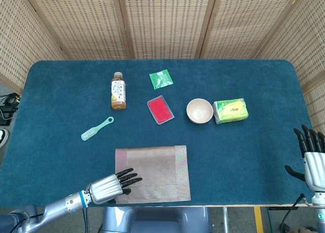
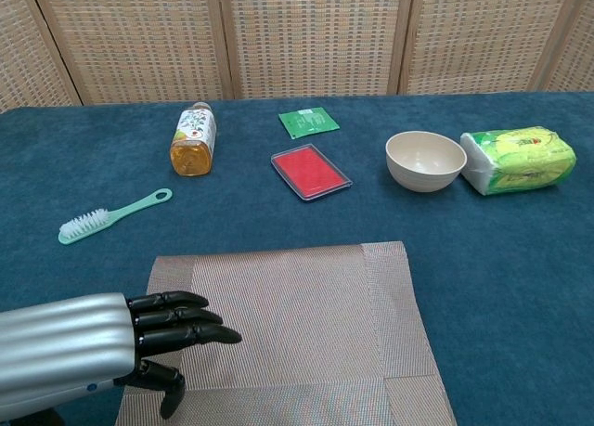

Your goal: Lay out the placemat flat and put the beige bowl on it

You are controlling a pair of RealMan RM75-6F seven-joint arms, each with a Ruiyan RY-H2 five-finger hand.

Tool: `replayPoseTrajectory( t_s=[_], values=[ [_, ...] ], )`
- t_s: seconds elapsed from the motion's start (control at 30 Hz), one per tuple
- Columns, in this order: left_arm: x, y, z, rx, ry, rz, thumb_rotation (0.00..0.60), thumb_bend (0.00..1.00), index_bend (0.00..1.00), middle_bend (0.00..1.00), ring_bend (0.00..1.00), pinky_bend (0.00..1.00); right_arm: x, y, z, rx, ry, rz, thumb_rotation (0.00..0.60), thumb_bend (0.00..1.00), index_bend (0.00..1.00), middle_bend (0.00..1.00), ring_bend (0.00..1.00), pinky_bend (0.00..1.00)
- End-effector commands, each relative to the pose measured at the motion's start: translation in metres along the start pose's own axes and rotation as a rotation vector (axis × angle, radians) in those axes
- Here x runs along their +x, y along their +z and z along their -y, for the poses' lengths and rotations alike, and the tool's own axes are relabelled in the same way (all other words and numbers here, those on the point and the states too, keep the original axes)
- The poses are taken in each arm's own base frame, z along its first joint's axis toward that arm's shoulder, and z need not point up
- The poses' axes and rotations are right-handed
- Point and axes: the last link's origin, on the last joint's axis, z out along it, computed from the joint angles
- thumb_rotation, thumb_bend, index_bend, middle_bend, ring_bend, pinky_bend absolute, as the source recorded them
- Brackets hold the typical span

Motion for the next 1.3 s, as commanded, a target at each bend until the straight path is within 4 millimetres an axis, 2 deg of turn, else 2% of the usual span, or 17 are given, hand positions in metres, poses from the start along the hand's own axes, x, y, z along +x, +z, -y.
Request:
replayPoseTrajectory(
  t_s=[0.03,0.4,0.53,1.0,1.3],
  values=[
    [0.000,0.003,-0.001,-0.004,0.000,0.003,0.600,0.10,0.44,0.00,0.00,0.00,0.000,0.000,0.000,0.000,0.000,0.001,0.600,0.00,0.02,0.00,0.00,0.00],
    [0.005,0.015,-0.003,-0.027,0.012,0.009,0.600,0.17,0.45,0.00,0.00,0.00,0.000,0.001,-0.001,-0.004,0.006,0.004,0.600,0.00,0.03,0.00,0.00,0.00],
    [0.005,0.017,-0.003,-0.028,0.013,0.021,0.600,0.23,0.46,0.00,0.00,0.00,0.000,0.001,-0.002,-0.006,0.008,0.006,0.600,0.00,0.03,0.00,0.00,0.00],
    [0.012,0.026,-0.003,-0.019,0.013,0.028,0.600,0.23,0.46,0.00,0.00,0.00,0.000,0.001,-0.002,-0.006,0.008,0.009,0.600,0.00,0.03,0.00,0.00,0.00],
    [0.012,0.033,-0.001,-0.015,0.010,0.024,0.600,0.38,0.48,0.00,0.00,0.00,-0.001,0.001,-0.002,-0.005,0.008,0.014,0.600,0.00,0.03,0.00,0.00,0.00]
  ],
)
